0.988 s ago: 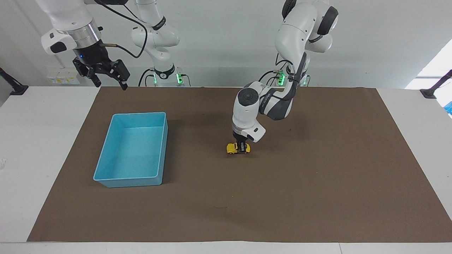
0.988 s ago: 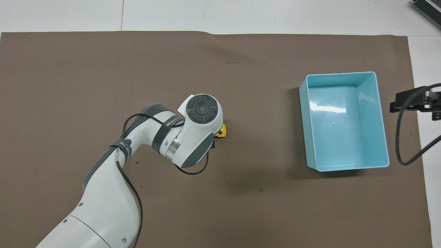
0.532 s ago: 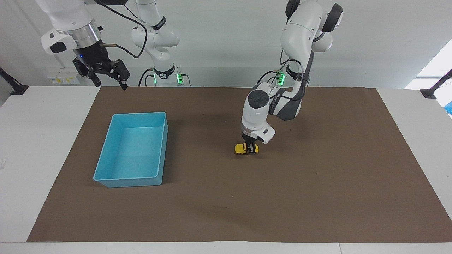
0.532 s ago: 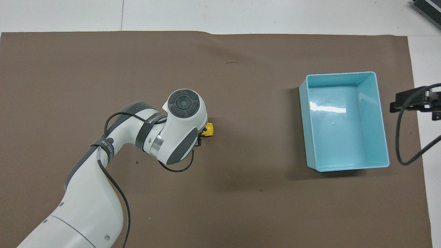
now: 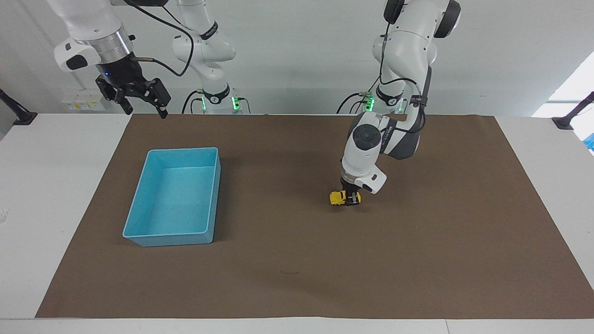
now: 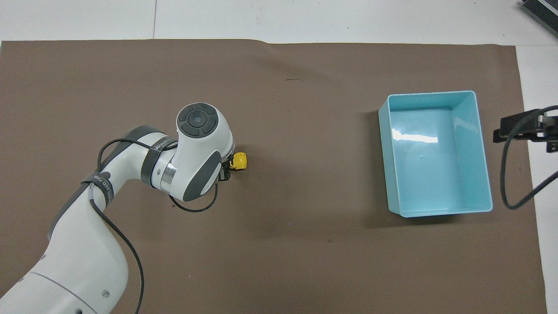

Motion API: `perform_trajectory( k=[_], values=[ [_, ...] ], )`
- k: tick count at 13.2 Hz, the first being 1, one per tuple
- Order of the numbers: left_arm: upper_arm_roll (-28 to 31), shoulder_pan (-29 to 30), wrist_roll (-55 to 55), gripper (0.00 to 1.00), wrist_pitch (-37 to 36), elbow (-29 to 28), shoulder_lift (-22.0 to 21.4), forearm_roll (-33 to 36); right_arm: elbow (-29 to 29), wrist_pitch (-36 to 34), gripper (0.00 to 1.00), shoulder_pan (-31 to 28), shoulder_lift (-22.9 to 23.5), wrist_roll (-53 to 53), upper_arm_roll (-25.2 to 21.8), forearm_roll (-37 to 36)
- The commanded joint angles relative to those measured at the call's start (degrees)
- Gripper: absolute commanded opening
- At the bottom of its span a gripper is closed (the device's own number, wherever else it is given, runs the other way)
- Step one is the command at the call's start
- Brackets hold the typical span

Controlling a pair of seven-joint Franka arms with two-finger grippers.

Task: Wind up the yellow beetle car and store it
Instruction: 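Lift the left gripper off so the car rolls toward the box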

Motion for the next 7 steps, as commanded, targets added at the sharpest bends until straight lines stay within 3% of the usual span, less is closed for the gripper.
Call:
perform_trajectory(
  k=[1, 2, 5, 7],
  values=[
    [0.88, 0.91, 0.61, 0.48, 2.44, -0.68, 2.89, 3.14, -0.57, -0.03, 1.00, 0.08, -0.60, 0.83, -0.13, 0.70],
    [0.88, 0.91, 0.53, 0.99, 1.92, -0.33, 2.10, 3.14, -0.66, -0.03, 1.00, 0.08, -0.60, 0.83, -0.13, 0.70],
    [0.18, 0.03, -0.18, 1.00, -4.05, 0.20, -3.25, 2.88, -0.57, -0.03, 1.00, 0.08, -0.60, 0.83, -0.13, 0.70],
    [0.09, -0.85, -0.27, 1.00, -4.68, 0.37, -4.06, 2.44, -0.66, -0.03, 1.00, 0.08, -0.60, 0.83, -0.13, 0.70]
  ],
)
